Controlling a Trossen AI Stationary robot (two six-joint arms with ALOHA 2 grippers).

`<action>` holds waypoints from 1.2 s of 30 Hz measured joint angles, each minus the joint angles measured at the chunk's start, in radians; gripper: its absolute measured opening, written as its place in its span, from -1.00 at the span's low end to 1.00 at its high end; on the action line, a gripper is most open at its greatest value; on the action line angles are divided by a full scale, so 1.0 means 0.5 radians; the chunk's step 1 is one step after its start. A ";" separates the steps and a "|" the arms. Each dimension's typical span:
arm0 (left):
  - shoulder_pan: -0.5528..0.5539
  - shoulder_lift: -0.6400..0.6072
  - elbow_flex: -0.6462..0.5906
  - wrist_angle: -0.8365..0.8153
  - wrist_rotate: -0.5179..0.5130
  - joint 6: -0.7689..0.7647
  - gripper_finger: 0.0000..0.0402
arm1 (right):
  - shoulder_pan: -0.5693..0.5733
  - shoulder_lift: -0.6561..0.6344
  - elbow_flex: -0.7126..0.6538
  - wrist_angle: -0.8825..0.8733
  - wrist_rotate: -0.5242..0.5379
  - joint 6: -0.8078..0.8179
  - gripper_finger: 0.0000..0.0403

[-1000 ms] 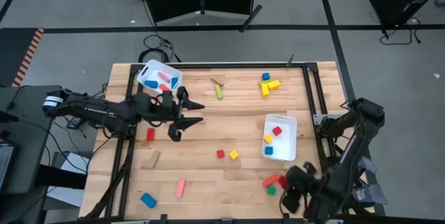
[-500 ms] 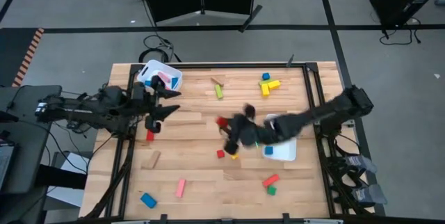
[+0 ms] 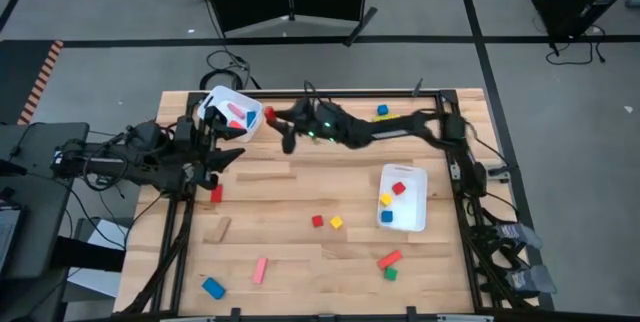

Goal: Sort blocks by size
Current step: Put the bottom red rectangular block into the top white bin, then put the red cube block into the bottom white bin

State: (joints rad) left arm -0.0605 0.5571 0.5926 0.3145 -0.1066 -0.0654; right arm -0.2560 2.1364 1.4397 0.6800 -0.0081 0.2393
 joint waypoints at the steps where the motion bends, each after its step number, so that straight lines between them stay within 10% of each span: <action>1: 0.000 0.000 0.000 0.000 0.001 -0.020 0.11 | -0.023 0.087 0.091 0.010 -0.033 0.007 -0.28; 17: 0.000 0.002 0.000 0.001 0.001 -0.088 0.11 | -0.102 1.179 1.841 -0.612 -0.072 0.009 -0.28; 36: 0.001 0.023 0.000 -0.008 0.002 -0.088 0.11 | -0.196 1.185 1.754 -0.654 -0.252 0.063 0.28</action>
State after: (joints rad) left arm -0.0601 0.5686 0.5926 0.3105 -0.1055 -0.1093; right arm -0.3538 2.7288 2.3166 0.3530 -0.1341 0.2709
